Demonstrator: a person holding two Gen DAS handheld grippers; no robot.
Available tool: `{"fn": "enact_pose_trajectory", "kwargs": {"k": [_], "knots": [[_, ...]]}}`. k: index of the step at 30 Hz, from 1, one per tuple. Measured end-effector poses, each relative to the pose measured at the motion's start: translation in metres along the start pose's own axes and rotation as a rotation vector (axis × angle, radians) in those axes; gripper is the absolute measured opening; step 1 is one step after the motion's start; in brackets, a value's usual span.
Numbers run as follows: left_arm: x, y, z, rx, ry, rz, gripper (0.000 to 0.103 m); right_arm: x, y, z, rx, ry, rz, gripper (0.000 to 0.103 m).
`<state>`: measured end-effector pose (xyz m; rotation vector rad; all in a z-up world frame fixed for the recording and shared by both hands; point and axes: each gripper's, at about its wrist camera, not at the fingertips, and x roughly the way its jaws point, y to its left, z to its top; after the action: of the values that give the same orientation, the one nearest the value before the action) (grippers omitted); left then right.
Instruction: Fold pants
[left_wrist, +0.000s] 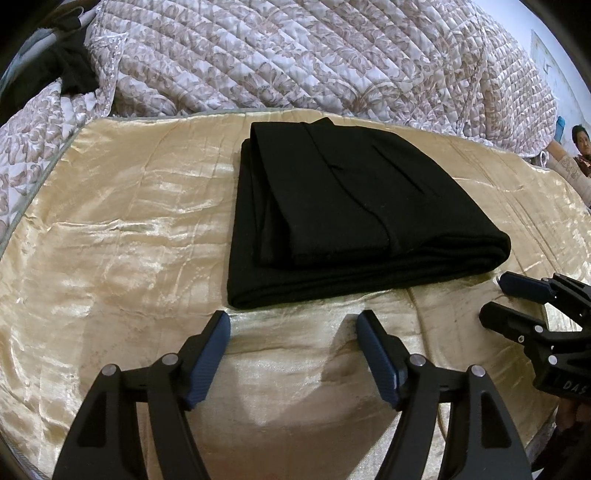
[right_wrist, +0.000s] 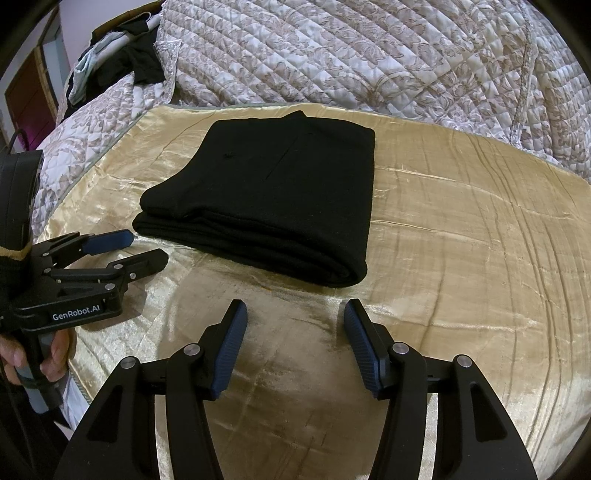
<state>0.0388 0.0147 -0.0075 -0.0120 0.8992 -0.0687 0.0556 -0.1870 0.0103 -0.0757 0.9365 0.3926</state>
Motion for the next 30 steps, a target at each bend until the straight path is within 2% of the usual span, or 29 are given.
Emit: {"fn": "enact_pose_trajectory", "kwargs": {"k": [24, 30], "knots": [[0.0002, 0.0006, 0.0013, -0.002, 0.007, -0.002, 0.074, 0.0003, 0.0065, -0.0003, -0.037, 0.005, -0.029, 0.057], [0.0003, 0.0008, 0.0015, -0.001, 0.007, -0.002, 0.074, 0.0004, 0.0057, -0.0012, -0.045, 0.002, -0.042, 0.061]]}}
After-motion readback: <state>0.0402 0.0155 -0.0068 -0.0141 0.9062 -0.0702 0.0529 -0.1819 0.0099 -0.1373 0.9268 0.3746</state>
